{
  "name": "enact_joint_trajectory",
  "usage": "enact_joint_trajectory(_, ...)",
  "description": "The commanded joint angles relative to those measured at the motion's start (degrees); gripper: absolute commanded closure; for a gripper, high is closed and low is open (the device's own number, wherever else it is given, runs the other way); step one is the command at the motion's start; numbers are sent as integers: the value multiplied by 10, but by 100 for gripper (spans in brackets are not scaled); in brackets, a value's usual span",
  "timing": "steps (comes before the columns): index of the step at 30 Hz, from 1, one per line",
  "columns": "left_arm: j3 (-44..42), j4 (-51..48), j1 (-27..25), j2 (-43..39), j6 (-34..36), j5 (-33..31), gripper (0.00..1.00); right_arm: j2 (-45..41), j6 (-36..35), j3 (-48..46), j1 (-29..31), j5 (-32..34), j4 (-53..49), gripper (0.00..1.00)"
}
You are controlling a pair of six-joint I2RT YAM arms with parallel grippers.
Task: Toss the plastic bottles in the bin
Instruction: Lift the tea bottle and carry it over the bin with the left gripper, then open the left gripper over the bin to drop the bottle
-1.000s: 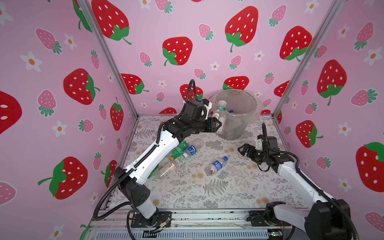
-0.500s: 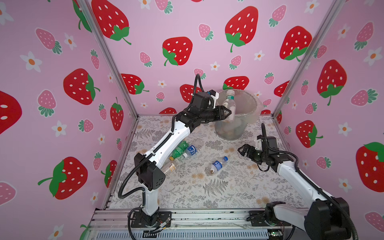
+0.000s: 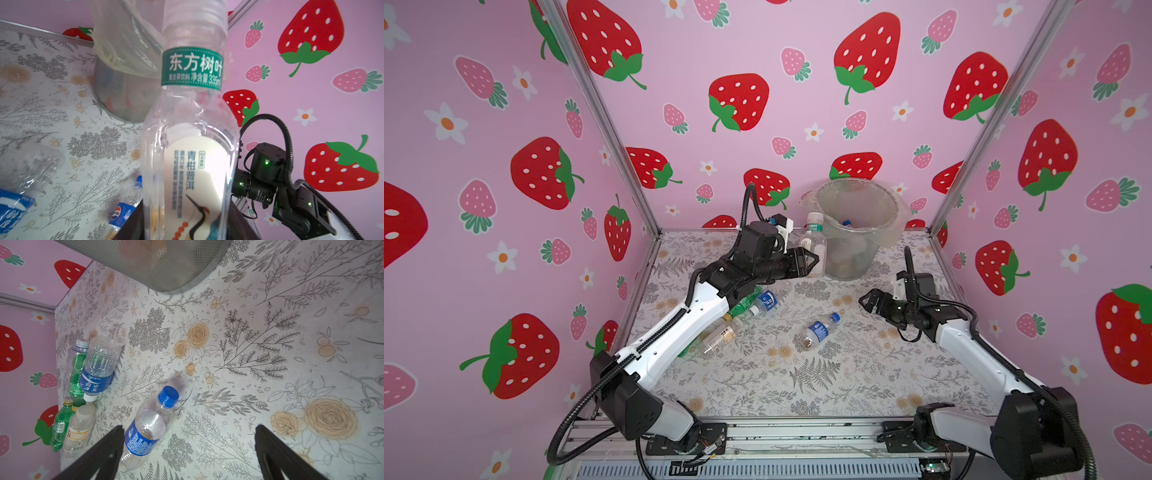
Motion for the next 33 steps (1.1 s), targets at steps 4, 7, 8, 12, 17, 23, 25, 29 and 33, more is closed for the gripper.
enact_joint_trajectory(4,-3,-2,-4,-17,18,-55,61,9,-4,8,1,2,1,1)
enact_joint_trajectory(7,66,-36,-5,21,48,-44,60,10,-7,7,1,6,1,1)
enact_joint_trajectory(8,96,-45,-5,39,55,-40,59,9,-7,5,1,7,1,1)
enact_joint_trajectory(12,232,-63,-4,130,63,-18,57,5,-6,-6,1,9,1,1)
enact_joint_trajectory(17,492,-77,-1,308,45,14,55,11,-9,-5,1,9,1,1)
enact_joint_trajectory(23,831,-76,31,555,-22,49,19,0,-15,23,0,9,-21,1)
enact_joint_trajectory(25,790,-15,45,551,-59,54,13,-14,-16,38,0,13,-29,1)
enact_joint_trajectory(29,740,1,55,514,-41,29,1,-43,-15,44,0,24,-40,1)
enact_joint_trajectory(33,738,9,58,480,-38,43,1,-47,-15,44,1,23,-46,1)
